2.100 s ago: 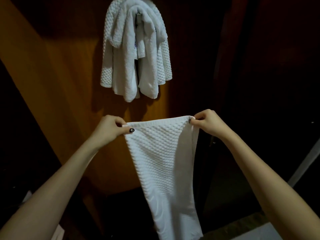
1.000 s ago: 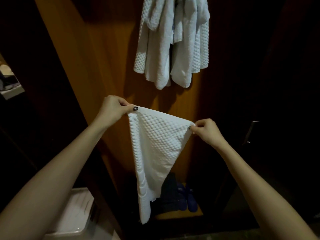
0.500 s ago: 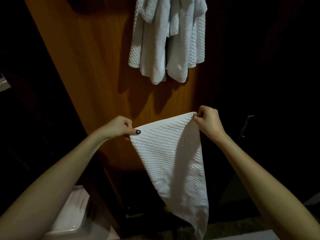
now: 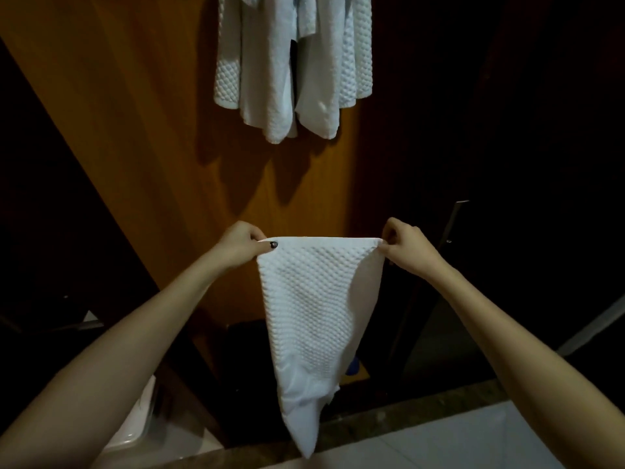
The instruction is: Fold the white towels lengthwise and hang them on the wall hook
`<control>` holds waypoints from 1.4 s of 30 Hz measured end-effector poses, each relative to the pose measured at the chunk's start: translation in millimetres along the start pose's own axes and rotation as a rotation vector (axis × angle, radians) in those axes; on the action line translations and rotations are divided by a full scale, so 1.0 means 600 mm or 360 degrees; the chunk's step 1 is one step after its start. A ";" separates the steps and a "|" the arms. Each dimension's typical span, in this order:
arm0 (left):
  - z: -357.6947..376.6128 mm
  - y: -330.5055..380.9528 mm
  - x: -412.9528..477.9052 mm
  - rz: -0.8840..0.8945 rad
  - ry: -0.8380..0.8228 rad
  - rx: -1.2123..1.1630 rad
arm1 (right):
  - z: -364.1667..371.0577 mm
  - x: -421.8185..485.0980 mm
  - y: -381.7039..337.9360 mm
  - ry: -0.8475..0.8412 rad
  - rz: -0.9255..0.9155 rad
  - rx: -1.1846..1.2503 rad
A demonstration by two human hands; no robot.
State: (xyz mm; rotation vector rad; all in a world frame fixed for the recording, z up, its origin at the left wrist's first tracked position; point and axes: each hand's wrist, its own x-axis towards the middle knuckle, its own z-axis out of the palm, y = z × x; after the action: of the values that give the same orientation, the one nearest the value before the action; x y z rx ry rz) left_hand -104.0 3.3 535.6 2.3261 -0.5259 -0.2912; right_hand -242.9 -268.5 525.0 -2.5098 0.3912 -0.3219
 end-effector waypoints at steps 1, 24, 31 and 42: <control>0.010 -0.003 0.001 -0.0042 0.0105 -0.0172 | -0.001 -0.008 -0.004 -0.0016 -0.0043 0.0132; -0.009 0.070 0.010 0.0184 0.0280 -0.0926 | -0.055 -0.052 -0.101 -0.0328 -0.0368 0.0228; -0.011 0.092 -0.006 0.0424 0.0021 -0.0954 | -0.039 -0.036 -0.150 -0.0004 -0.0956 -0.0188; -0.026 0.077 -0.046 0.0477 -0.0107 -0.1427 | -0.036 0.008 -0.209 0.0042 -0.1025 0.0032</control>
State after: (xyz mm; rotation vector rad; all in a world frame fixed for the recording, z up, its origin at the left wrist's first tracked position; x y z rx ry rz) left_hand -136.2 -5.0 580.5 1.3572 -0.6073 -0.3666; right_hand -219.1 -181.5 614.8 -2.5511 -0.4261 -0.5974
